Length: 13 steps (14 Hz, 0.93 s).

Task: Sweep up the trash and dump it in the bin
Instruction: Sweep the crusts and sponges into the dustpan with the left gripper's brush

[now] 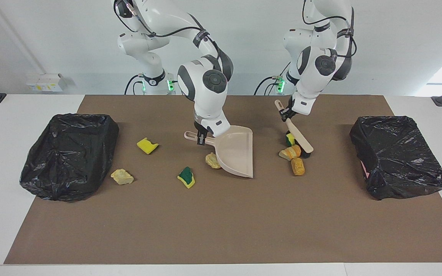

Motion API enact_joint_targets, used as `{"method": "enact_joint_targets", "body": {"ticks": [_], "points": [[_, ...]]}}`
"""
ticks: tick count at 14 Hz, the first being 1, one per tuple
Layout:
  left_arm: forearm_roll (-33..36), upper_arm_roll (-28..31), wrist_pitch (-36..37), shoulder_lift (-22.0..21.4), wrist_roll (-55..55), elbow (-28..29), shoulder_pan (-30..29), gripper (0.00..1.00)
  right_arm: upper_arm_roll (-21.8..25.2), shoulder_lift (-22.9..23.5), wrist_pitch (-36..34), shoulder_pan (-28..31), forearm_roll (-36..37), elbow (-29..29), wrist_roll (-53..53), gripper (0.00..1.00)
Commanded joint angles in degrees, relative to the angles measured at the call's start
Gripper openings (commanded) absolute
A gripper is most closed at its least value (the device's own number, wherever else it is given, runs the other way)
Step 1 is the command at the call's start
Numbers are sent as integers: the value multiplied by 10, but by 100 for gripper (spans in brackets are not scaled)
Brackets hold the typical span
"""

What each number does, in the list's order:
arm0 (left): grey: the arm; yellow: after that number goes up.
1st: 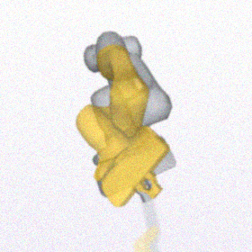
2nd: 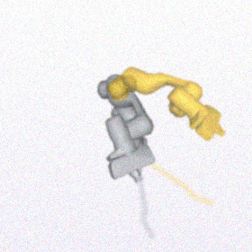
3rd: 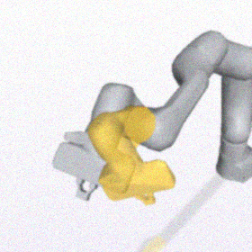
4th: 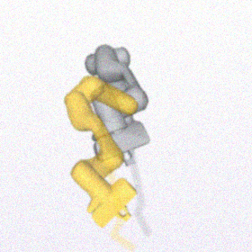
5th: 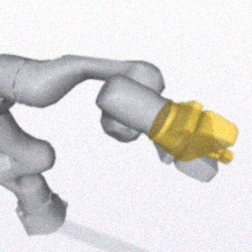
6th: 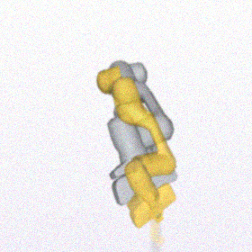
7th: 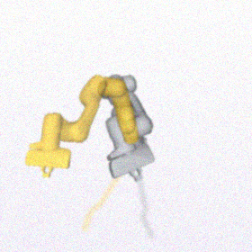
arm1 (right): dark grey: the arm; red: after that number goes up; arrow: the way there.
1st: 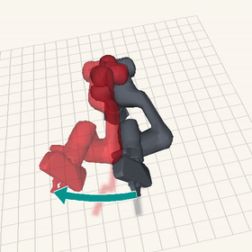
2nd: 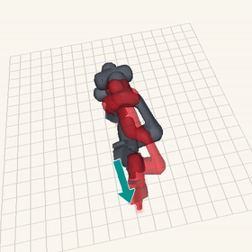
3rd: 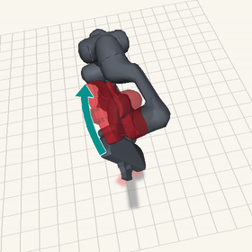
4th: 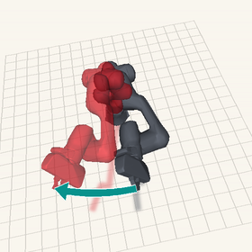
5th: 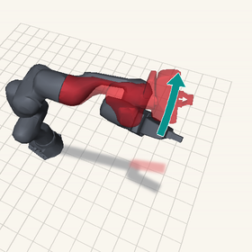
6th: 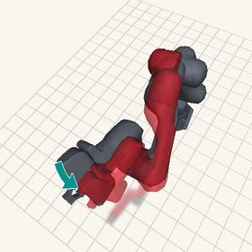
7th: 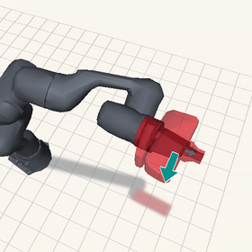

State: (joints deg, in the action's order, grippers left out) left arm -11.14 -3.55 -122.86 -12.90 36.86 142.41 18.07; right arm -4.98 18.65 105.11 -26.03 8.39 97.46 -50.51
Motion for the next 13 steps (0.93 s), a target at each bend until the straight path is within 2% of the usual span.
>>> {"method": "enact_joint_targets", "body": {"ticks": [1,4,6,9,13], "points": [[-9,8,-10,37,-28,-47,24,0,-2,-12,25,4,22,23,-17,0],[-9,13,17,22,-145,-69,14,0,-2,-12,29,-6,36,26,-24,0],[-8,13,74,31,-213,-112,-23,0,-3,-12,30,-10,41,26,-24,0],[-2,13,63,38,-237,-107,-87,0,-3,-5,45,-16,46,27,-24,0],[12,13,4,69,-247,-105,-90,0,-4,-4,57,-17,45,33,-27,0]]}}
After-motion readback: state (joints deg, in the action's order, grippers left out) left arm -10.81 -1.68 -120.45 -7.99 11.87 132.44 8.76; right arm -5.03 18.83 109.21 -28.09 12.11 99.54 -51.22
